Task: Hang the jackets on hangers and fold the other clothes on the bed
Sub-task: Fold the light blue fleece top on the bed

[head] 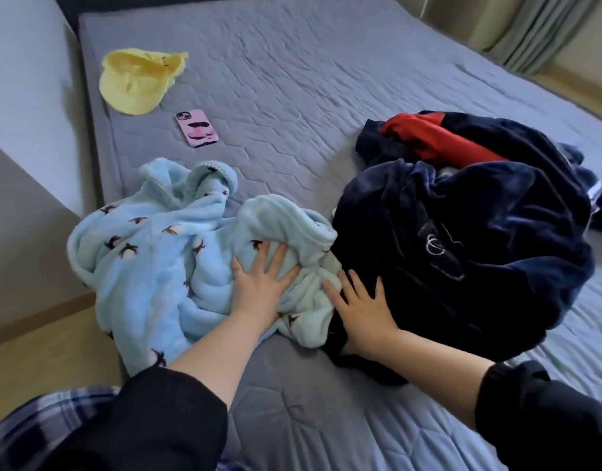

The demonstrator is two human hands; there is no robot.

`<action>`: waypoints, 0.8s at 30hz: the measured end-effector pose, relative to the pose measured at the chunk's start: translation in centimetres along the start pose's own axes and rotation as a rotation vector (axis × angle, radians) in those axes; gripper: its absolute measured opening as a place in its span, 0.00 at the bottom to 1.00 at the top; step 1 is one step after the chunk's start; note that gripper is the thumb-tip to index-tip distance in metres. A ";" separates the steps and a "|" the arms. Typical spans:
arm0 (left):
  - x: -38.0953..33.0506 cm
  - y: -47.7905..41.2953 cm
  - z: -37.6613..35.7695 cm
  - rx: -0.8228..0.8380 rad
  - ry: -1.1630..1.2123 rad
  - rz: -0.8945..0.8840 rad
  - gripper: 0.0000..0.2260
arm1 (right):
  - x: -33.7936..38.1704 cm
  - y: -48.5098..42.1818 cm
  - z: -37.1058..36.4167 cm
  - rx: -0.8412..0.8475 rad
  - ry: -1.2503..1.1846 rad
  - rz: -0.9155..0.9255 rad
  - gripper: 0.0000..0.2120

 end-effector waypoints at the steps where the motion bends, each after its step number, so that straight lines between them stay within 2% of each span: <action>1: -0.1 0.1 -0.1 -0.007 0.003 0.015 0.34 | -0.6 -0.1 0.0 -0.048 0.053 -0.021 0.63; 4: 0.0 0.0 -0.2 -0.026 0.025 0.055 0.33 | -3.0 -1.2 0.6 -0.227 0.147 -0.060 0.46; 7: 0.4 -0.1 -0.1 -0.014 0.048 0.083 0.33 | -7.1 -2.9 1.1 -0.238 0.217 -0.131 0.35; 11: 0.5 -0.6 0.0 0.009 0.061 0.102 0.32 | -14.9 -4.4 2.6 -0.122 0.401 -0.347 0.34; 14: 0.7 -0.9 0.0 0.041 0.058 0.104 0.34 | -16.5 -4.4 3.1 -0.107 0.381 -0.475 0.34; 16: 0.9 -1.1 -0.1 0.046 0.067 0.084 0.36 | -14.5 -4.4 3.1 -0.094 0.316 -0.467 0.34; 20: 1.9 -1.3 -0.2 0.005 0.138 0.034 0.42 | -10.0 -4.3 2.5 -0.092 0.172 -0.398 0.40; 22: 2.1 -0.8 0.1 -0.028 0.203 -0.015 0.42 | -8.1 -4.3 3.0 -0.136 0.022 -0.372 0.39; 24: 2.5 -0.2 0.4 -0.050 0.286 -0.088 0.42 | -6.0 -4.7 4.6 -0.246 -0.233 -0.331 0.37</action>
Point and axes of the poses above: each hand's wrist, its own y-axis away from the middle knuckle, its own z-axis out of the back of the hand, x = y × z, the point moved 4 cm from there along -y, towards the middle knuckle, and after that the axes turned 1 degree about -x, right-handed, at the moved point
